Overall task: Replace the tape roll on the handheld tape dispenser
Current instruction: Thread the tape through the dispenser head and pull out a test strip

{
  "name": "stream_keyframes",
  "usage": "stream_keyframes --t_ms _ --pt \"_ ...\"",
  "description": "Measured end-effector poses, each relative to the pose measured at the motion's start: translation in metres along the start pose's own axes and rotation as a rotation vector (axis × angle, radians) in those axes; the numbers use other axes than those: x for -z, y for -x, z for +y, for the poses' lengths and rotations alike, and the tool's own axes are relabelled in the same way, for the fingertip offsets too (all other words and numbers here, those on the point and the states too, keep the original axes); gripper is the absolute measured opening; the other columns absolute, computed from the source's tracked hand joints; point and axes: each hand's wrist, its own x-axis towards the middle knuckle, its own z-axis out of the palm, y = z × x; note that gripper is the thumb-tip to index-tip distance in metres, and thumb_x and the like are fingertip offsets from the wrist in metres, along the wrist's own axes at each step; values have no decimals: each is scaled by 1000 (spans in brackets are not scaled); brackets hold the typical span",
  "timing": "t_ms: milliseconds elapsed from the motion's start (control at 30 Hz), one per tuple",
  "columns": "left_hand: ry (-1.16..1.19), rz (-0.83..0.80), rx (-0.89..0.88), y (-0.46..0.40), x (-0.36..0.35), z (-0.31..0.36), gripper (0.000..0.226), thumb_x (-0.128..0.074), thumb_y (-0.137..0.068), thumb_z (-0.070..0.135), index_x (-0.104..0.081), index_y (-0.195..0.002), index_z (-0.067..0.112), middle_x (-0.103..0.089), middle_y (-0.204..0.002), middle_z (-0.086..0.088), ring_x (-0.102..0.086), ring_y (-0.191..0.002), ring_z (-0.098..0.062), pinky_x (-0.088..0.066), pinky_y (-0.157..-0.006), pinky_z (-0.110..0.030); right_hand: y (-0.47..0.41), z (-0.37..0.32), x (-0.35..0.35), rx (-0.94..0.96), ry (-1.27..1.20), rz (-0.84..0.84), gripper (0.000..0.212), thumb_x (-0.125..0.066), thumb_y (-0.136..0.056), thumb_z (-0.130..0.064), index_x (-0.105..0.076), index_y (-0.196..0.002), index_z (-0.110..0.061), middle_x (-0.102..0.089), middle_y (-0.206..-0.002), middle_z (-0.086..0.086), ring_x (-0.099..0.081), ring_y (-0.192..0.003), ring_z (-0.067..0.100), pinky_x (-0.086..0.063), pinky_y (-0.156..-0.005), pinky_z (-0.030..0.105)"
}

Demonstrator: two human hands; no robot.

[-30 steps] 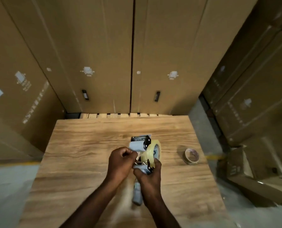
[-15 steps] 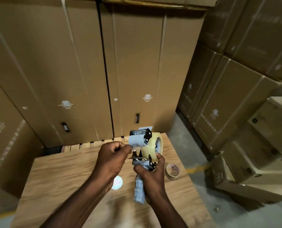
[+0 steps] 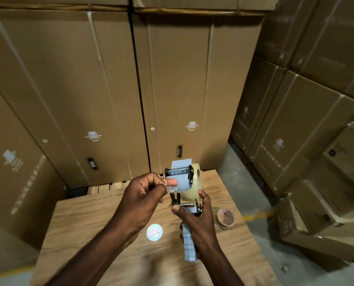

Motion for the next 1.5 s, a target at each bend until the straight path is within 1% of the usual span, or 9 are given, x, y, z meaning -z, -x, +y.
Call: stream_keyframes --t_ms 133,267,567,733,833,1033,1233,1367,1500 --pt "-52 -8 -52 8 8 13 15 -59 -80 34 -67 -76 22 -79 -91 -8 -68 -82 -28 -48 -70 -39 0 -4 -2 19 22 -20 92 -98 -49 -29 -52 -129 -31 -79 -110 5 -77 -100 20 -61 -80 27" --pt "5 11 -92 8 14 26 19 -45 -98 -1 -59 -85 0 -78 -88 -16 -69 -73 -14 -53 -66 -31 0 -3 2 -6 11 -28 91 -97 -48 -29 -52 -127 -34 -81 -107 3 -77 -97 18 -61 -78 26" --pt "-131 -112 -206 17 7 44 16 -48 -99 1 -59 -87 3 -75 -86 -10 -66 -78 -7 -48 -71 -12 -3 -7 4 -123 -104 -244 87 -91 -61 -1 -45 -133 -16 -75 -99 25 -68 -74 37 -60 -67 46" --pt "-207 -132 -278 17 10 49 16 -51 -100 15 -64 -89 13 -74 -92 -4 -70 -92 -19 -54 -87 -39 -4 -16 3 -236 -79 -402 76 -83 -73 17 -48 -132 -16 -74 -103 26 -67 -90 44 -58 -85 61" --pt "-196 -106 -284 16 16 49 15 -52 -95 21 -64 -86 20 -74 -92 -4 -69 -93 -20 -53 -91 -49 -8 -21 0 -277 -73 -366 79 -78 -69 19 -47 -133 -15 -73 -112 32 -70 -86 37 -62 -72 47" --pt "-158 -16 -317 15 28 52 15 -49 -92 22 -61 -83 23 -73 -92 -8 -67 -91 -22 -48 -80 -34 -2 -28 -1 -177 -10 -364 75 -75 -71 23 -48 -129 -16 -72 -99 23 -71 -71 17 -55 -55 25" --pt "55 30 -130 10 28 49 21 -45 -103 7 -56 -86 12 -73 -83 -10 -75 -98 -32 -56 -96 -51 7 -26 -4 -181 21 -348 73 -85 -72 14 -51 -129 -15 -74 -98 16 -72 -75 19 -56 -56 26" --pt "173 99 -23 5 27 37 15 -47 -102 4 -57 -91 6 -67 -77 -10 -73 -80 -23 -57 -95 -53 12 -22 -4 -195 10 -327 73 -85 -73 14 -49 -131 -11 -76 -92 12 -73 -72 15 -57 -59 23" --pt "179 55 -59 6 28 30 13 -53 -102 8 -61 -92 5 -69 -81 -11 -72 -86 -27 -57 -96 -49 11 -20 -3 -226 1 -309 70 -84 -78 8 -49 -134 -14 -76 -98 13 -72 -70 13 -57 -59 26"
